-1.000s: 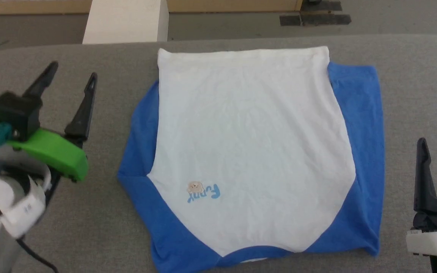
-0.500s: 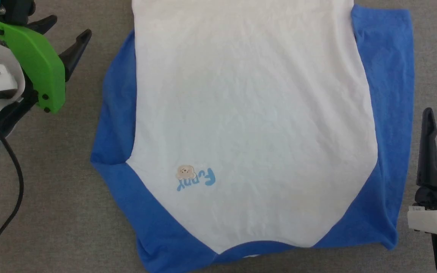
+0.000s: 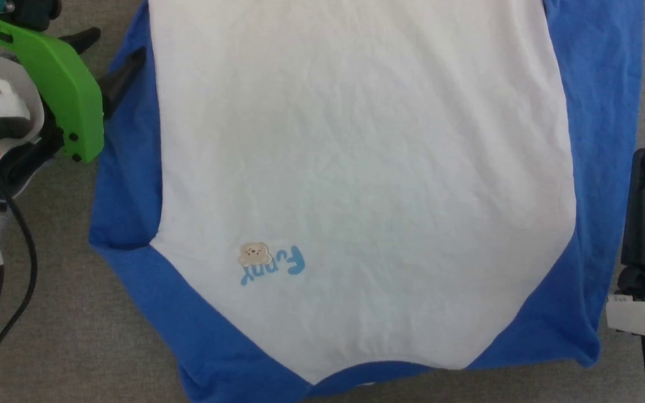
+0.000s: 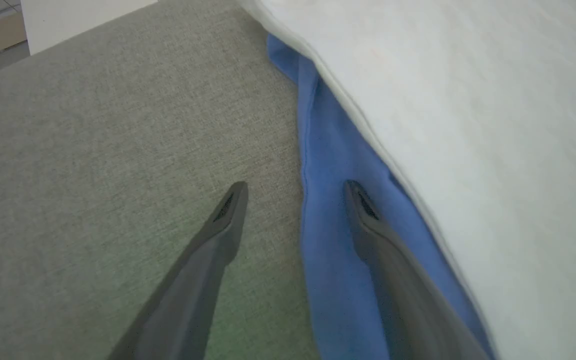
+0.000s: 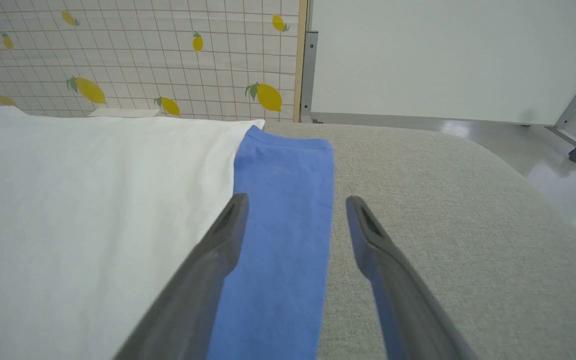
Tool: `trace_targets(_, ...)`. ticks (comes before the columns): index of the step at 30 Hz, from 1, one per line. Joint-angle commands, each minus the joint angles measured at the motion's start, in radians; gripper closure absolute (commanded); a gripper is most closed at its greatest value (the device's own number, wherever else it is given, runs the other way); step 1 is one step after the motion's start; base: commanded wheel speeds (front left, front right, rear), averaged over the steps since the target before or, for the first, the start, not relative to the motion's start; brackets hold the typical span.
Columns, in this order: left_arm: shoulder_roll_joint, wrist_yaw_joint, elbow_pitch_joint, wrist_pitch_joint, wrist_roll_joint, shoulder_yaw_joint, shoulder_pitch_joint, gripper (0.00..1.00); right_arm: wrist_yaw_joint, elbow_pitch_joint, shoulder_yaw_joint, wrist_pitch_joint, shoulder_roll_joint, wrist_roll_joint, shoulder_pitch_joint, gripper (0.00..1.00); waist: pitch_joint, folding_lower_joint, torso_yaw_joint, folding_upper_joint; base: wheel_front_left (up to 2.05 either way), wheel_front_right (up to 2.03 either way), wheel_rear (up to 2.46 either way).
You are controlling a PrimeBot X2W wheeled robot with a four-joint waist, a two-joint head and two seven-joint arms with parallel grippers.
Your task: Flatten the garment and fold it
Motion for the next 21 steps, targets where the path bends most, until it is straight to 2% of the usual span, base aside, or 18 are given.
trace_targets(1,-0.006,-0.007,0.002,0.009,0.000,-0.007,-0.023,0.00,-0.002,-0.001,0.002,0.002,0.001,-0.004,-0.024,0.00,0.014,-0.0001,0.001,0.0000,0.00,0.00,0.00)
trace_targets(5,0.000,-0.009,0.015,0.021,0.020,-0.034,-0.029,0.00,-0.002,-0.003,0.008,0.006,0.001,-0.007,-0.037,0.00,0.031,-0.0001,-0.001,0.0000,0.00,0.00,0.00)
trace_targets(6,-0.002,-0.009,0.019,0.020,0.022,-0.038,-0.030,0.07,-0.002,-0.004,0.009,0.007,0.001,-0.007,-0.040,0.00,0.035,-0.0001,-0.001,0.0000,0.00,0.00,0.00)
trace_targets(7,-0.006,-0.009,0.024,0.019,0.022,-0.043,-0.031,0.51,-0.002,-0.006,0.010,0.008,0.001,-0.008,-0.044,0.00,0.041,-0.0001,-0.003,0.0000,0.00,0.00,0.00)
trace_targets(8,-0.009,-0.010,0.028,0.017,0.022,-0.047,-0.031,0.71,-0.002,-0.006,0.009,0.009,0.001,-0.009,-0.046,0.00,0.045,-0.0001,-0.003,0.0000,0.00,0.00,0.00)
trace_targets(9,-0.014,-0.010,0.032,0.014,0.022,-0.053,-0.033,1.00,-0.002,-0.006,0.009,0.010,0.001,-0.011,-0.048,0.00,0.050,-0.0001,-0.005,0.0000,0.00,0.00,0.00)
trace_targets(16,-0.036,-0.006,0.068,-0.069,0.030,-0.040,-0.061,1.00,-0.002,0.004,-0.001,0.011,0.001,-0.011,-0.052,0.00,0.055,-0.0001,-0.003,0.0000,0.00,0.00,0.00)
trace_targets(21,-0.035,0.023,0.088,-0.155,0.017,0.014,-0.058,1.00,-0.002,0.033,-0.003,0.010,0.001,-0.008,-0.045,0.00,-0.014,-0.0001,0.020,0.0000,0.00,0.00,0.00)
